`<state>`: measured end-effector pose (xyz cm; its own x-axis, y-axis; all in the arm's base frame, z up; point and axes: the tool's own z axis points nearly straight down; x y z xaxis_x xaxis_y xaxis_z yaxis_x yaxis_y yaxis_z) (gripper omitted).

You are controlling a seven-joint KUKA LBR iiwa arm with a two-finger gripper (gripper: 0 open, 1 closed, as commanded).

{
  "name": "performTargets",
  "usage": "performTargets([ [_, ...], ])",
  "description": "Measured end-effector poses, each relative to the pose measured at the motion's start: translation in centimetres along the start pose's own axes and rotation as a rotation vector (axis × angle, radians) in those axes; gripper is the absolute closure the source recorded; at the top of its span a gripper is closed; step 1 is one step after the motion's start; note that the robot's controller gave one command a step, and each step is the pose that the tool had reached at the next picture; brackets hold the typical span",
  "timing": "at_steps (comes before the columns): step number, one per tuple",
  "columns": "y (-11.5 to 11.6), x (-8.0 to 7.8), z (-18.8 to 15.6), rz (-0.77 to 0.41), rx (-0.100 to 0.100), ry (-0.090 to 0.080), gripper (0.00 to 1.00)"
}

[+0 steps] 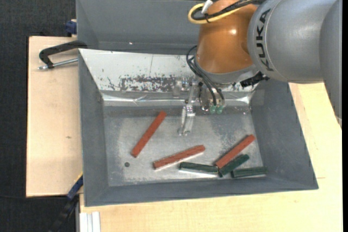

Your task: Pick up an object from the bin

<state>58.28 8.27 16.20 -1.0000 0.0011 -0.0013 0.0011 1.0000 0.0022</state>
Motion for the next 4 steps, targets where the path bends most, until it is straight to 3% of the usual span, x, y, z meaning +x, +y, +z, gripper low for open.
performTargets([
  [2,-1.0,-0.1,-0.9,0.049,-0.001,-0.001,0.00],
  [3,-0.1,3.6,3.1,-0.023,0.001,-0.005,0.00],
  [4,2.1,2.6,6.2,-0.256,0.000,0.001,0.00],
])
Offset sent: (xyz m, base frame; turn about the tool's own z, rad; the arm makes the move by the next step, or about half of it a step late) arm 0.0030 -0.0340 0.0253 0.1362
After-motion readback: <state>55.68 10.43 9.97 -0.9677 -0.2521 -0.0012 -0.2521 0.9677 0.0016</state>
